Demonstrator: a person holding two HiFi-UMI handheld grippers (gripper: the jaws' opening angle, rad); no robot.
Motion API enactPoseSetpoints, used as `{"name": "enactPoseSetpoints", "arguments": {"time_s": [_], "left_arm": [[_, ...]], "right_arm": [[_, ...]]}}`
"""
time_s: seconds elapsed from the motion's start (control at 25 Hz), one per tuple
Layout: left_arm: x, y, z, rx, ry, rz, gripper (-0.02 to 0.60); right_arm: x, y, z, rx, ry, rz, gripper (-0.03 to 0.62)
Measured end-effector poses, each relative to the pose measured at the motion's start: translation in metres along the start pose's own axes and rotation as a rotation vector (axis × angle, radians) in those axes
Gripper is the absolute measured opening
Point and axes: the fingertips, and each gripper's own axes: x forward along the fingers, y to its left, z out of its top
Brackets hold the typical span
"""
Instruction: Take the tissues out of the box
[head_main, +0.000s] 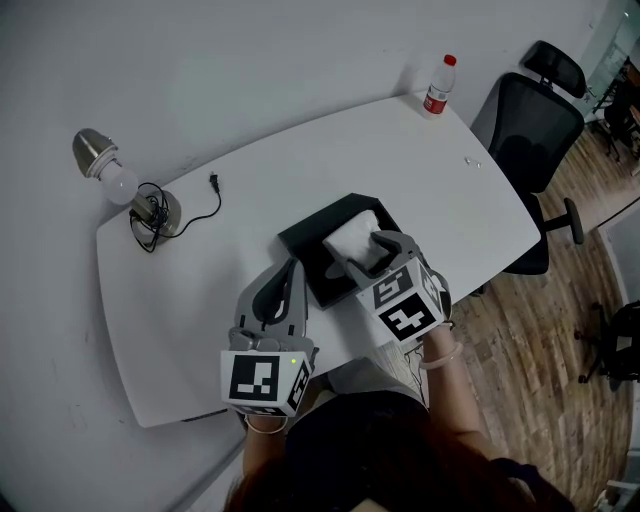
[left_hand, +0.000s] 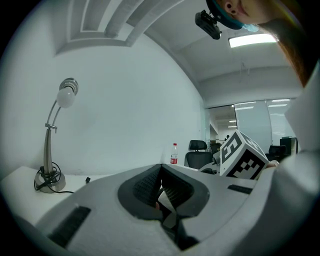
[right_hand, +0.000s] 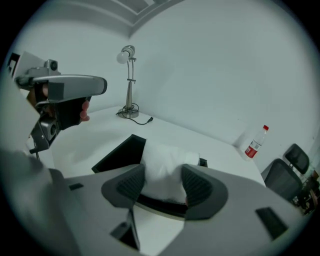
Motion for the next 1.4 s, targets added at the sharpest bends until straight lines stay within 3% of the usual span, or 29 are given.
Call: {"name": "enactPoseSetpoints", "arguments": {"time_s": [0.24,0.96,1.4], "left_arm": [[-0.013,-0.007,0.002,0.004,-0.01,0.002,0.025],[-0.061,-0.033,0.014,0.027,-0.048,0.012,0.025],[-0.101,-0.044,0.014,0.031,-0.061,0.031,0.025]], "right_arm": [[-0.017,-0.005,0.01,0.008,-0.086,-0.062,0.245],[-0.07,0.013,0.026,-0.011,-0.26,-0.129,0.245],[-0.106,0.036,0.029,0.059,-0.351,-0.159,0.245]]}}
